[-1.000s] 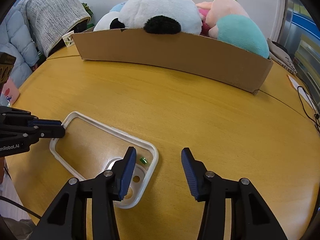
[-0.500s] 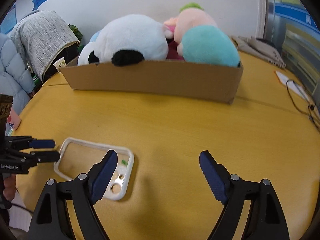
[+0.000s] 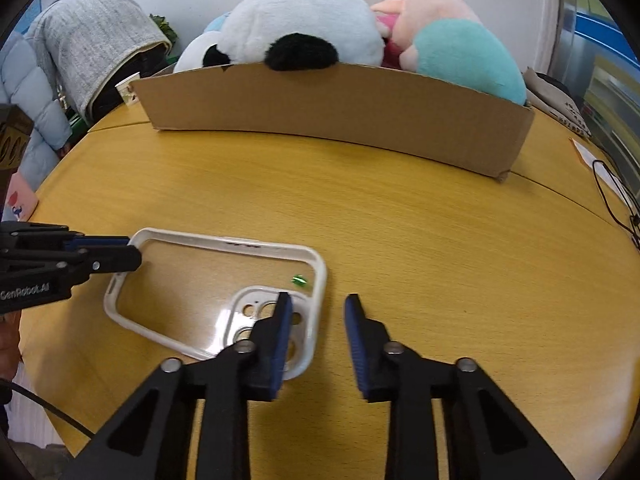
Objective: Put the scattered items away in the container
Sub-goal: 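Reach both grippers to the clear phone case and pinch its white rim, then lift the phone case over the box and drop it onto the plushes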
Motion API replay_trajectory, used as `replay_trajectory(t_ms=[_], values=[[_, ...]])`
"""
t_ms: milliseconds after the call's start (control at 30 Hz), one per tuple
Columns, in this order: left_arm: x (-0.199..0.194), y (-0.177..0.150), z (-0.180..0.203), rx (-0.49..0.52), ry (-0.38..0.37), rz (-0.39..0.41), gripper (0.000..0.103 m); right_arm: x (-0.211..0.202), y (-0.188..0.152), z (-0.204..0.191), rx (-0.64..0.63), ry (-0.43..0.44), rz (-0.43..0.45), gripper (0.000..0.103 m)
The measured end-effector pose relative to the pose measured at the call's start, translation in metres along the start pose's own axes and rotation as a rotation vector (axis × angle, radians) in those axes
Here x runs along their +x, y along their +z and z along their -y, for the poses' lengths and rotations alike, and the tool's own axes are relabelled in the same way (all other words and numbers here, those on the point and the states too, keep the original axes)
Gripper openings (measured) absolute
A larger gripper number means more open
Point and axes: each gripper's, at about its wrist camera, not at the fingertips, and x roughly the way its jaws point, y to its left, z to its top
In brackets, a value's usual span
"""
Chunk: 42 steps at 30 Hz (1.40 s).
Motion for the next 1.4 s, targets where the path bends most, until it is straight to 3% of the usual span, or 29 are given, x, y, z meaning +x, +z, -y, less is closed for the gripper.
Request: replay_trajectory(t_ms=[133,433,567,733,900,1167,1400], values=[[-0.004,0.0,0.002,0.014,0.009,0.008,0.01,-0.005,-0.001,-0.008,-0.02,-0.02,-0.001,0.009],[-0.065,0.041,0.02,0.101,-0.006,0.159,0.01,-0.056,0.021,0.0,-0.008,-0.05,0.138,0.009],[-0.121,0.084,0.036,0.164,0.005,0.281,0.01,-0.094,0.062,0.005,-0.038,-0.068,0.239,0.009],[-0.205,0.144,0.061,0.251,0.042,0.442,0.01,-0.146,0.136,0.006,-0.085,-0.101,0.365,0.009],[-0.26,0.207,0.073,0.281,0.042,0.53,0.01,-0.194,0.21,0.014,-0.094,-0.1,0.45,0.01],[-0.26,0.287,0.067,0.273,0.089,0.517,0.01,-0.206,0.31,0.027,-0.092,-0.095,0.438,0.01],[-0.206,0.333,0.038,0.233,0.067,0.415,0.01,-0.162,0.357,0.047,-0.055,-0.081,0.385,0.01]])
